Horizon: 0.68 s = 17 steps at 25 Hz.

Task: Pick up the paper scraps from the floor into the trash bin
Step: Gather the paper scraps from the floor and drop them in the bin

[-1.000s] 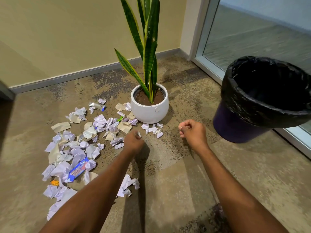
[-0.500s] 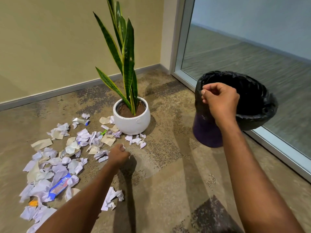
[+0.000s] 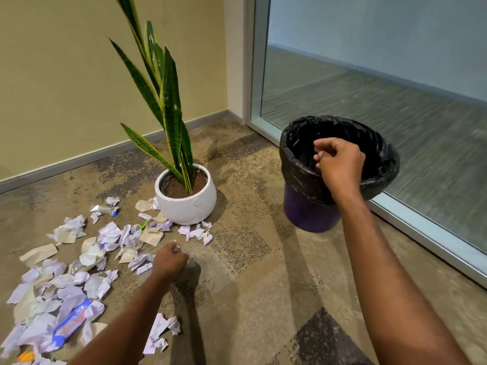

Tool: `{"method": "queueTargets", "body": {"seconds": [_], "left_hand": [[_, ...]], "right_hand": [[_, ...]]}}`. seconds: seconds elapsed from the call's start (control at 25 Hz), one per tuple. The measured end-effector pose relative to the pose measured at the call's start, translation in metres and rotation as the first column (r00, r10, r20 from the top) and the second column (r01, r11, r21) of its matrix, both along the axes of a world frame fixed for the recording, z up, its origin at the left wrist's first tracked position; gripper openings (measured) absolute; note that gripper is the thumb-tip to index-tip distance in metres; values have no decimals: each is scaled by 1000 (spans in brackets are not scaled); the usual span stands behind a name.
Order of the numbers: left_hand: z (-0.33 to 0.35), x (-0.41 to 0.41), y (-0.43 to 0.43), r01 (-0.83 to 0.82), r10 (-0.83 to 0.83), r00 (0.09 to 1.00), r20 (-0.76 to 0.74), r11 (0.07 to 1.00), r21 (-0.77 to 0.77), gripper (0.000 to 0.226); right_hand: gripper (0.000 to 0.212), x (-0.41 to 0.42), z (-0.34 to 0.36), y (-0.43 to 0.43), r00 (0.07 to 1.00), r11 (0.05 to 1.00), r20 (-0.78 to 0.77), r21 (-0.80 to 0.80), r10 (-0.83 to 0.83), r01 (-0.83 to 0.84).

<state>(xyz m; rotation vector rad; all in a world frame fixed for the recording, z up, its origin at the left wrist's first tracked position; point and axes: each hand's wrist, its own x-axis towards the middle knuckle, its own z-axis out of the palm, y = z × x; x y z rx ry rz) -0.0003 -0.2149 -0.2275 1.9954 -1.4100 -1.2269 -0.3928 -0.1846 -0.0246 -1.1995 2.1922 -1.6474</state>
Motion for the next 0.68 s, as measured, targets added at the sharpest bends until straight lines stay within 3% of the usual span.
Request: {"method": "queueTargets", "body": {"seconds": [0.16,0.24,0.36,0.48,0.6,0.68], "left_hand": [[-3,-4,0,-11,11,1000,7,1000,0,24],[-7,-7,-1,-18,18,1000,11,1000,6,20],[-10,-15,-3,-13,15,998,61,999,-33,14],[-33,-13,-13,32,-19,991,132,995,-99,28],[-40,-10,-21,82,-60,989,132,983,-163,17],[-28,-7,-22,117,-102,992,81,969,-219,25]], "right_hand": [[24,44,1,-6,997,993,-77,-110,31,-39],[23,79,-10,-10,987,988,-111,-85,116,-126],[27,132,-48,-19,940,942,-92,106,329,-320],[41,177,-102,-23,847,785,-13,385,531,-486],[61,206,-157,-29,775,612,30,594,631,-522],[76,216,-185,-35,755,554,34,658,655,-510]]}}
